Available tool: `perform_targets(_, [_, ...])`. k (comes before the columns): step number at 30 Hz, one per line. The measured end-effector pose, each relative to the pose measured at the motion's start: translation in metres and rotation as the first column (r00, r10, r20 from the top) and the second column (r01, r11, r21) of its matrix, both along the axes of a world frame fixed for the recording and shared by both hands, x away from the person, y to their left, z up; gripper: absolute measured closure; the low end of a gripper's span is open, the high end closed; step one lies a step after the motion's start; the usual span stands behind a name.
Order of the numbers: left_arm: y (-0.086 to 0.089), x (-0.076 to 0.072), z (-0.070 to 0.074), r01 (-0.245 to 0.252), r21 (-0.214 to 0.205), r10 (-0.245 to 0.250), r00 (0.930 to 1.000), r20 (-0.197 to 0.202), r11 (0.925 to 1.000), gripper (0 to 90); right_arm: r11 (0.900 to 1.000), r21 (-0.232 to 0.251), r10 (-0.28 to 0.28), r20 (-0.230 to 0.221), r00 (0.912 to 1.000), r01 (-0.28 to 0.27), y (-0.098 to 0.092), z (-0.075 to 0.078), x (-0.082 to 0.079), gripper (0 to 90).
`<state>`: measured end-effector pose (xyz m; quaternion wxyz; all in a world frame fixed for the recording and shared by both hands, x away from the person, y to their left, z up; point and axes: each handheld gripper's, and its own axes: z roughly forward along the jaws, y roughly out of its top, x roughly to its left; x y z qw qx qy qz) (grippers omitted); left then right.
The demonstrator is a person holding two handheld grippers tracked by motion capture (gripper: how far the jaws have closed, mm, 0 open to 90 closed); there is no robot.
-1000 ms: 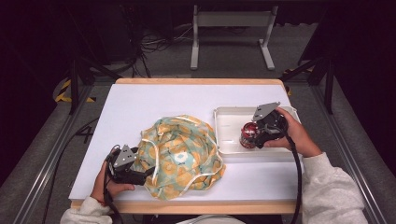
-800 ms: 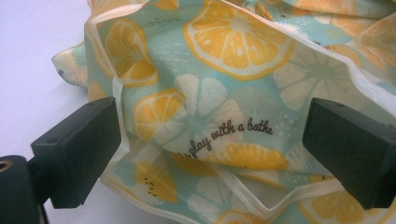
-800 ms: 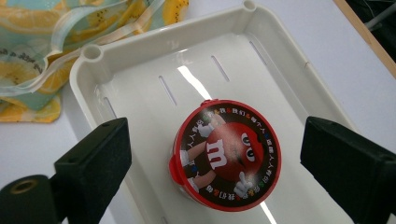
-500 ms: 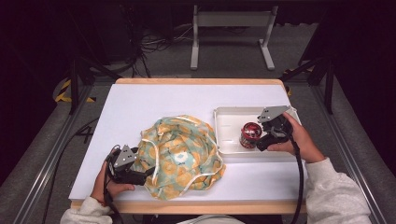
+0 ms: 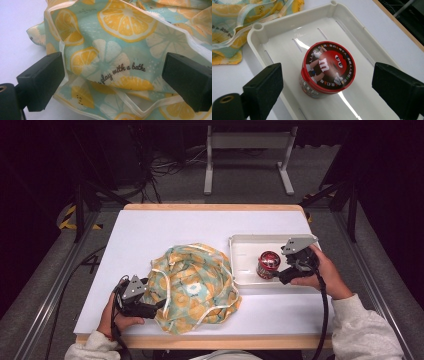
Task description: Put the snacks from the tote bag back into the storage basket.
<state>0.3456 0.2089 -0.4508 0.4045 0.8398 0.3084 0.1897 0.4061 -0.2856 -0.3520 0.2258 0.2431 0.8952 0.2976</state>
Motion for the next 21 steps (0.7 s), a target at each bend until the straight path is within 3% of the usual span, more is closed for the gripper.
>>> perform_targets(12, [0.0, 0.0, 0.0, 0.0, 0.0, 0.0, 1.0, -0.005, 1.0, 4.8, 0.9991, 0.024, -0.035, 0.042, 0.9985, 0.034, -0.017, -0.004, -0.01, 10.5])
perform_targets(18, [0.0, 0.0, 0.0, 0.0, 0.002, 0.0, 1.0, -0.005, 1.0, 4.8, 0.9989, 0.018, -0.043, 0.034, 0.9985, 0.043, -0.024, -0.008, -0.015, 10.3])
perform_targets(21, [0.0, 0.001, -0.001, -0.001, 0.003, 0.001, 1.0, -0.008, 1.0, 4.7, 0.9983, 0.018, -0.056, 0.058, 0.9968, 0.055, -0.028, -0.008, -0.018, 9.7])
